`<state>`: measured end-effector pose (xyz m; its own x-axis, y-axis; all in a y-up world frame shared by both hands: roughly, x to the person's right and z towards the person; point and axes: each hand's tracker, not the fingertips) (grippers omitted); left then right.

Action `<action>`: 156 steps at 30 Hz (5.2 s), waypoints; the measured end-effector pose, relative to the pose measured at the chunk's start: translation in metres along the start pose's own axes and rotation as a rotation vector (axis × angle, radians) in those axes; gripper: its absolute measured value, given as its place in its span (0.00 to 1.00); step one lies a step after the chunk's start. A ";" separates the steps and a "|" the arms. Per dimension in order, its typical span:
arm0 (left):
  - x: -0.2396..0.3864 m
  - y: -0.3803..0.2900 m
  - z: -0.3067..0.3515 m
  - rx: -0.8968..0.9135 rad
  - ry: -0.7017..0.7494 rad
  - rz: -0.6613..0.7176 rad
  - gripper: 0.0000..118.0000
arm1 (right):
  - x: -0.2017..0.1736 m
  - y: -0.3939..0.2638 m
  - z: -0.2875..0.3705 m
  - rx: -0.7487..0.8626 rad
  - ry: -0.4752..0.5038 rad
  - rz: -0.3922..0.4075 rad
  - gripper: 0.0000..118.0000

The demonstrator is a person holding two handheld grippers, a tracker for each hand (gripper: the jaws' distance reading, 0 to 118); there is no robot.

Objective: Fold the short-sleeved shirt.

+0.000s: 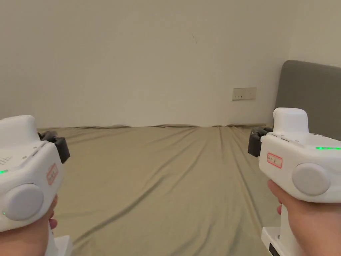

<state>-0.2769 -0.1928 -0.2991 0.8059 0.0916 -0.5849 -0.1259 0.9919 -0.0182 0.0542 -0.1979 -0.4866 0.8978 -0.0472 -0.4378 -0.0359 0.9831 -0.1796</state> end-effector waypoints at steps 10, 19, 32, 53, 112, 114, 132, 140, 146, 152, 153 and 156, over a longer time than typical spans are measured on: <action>0.033 -0.016 0.004 -0.055 -0.021 -0.109 0.06 | 0.008 -0.022 0.012 -0.018 -0.028 0.051 0.02; 0.045 -0.016 0.009 -0.057 -0.056 -0.115 0.06 | -0.003 -0.015 0.020 -0.001 0.001 0.064 0.02; 0.041 0.007 0.012 -0.001 -0.041 -0.170 1.00 | -0.016 -0.022 0.005 0.047 0.008 0.122 1.00; 0.033 -0.001 0.022 -0.054 -0.124 -0.125 1.00 | -0.023 -0.005 0.029 0.032 -0.013 0.091 1.00; 0.037 0.003 0.028 -0.023 -0.182 -0.146 1.00 | -0.041 0.000 0.026 -0.027 0.078 0.066 1.00; 0.036 0.004 0.028 -0.022 -0.181 -0.142 1.00 | -0.042 0.005 0.026 -0.022 -0.005 0.063 1.00; 0.035 0.006 0.031 -0.038 -0.169 -0.152 1.00 | -0.046 0.005 0.033 -0.018 0.008 0.018 1.00; 0.037 0.006 0.032 -0.045 -0.173 -0.160 1.00 | -0.046 0.008 0.032 -0.023 0.006 0.035 1.00; 0.039 0.006 0.032 -0.045 -0.182 -0.166 1.00 | -0.044 0.006 0.034 0.020 -0.011 0.027 1.00; 0.038 0.004 0.032 -0.052 -0.176 -0.177 1.00 | -0.039 0.009 0.036 0.013 0.001 -0.008 1.00; 0.037 0.004 0.032 -0.051 -0.176 -0.176 1.00 | -0.040 0.009 0.036 0.012 0.000 -0.006 1.00; 0.037 0.005 0.033 -0.051 -0.174 -0.171 1.00 | -0.044 0.010 0.037 0.012 -0.029 0.016 1.00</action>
<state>-0.2290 -0.1812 -0.2939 0.9051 -0.0587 -0.4212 -0.0049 0.9889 -0.1484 0.0304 -0.1796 -0.4366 0.9094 -0.0261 -0.4150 -0.0457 0.9857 -0.1622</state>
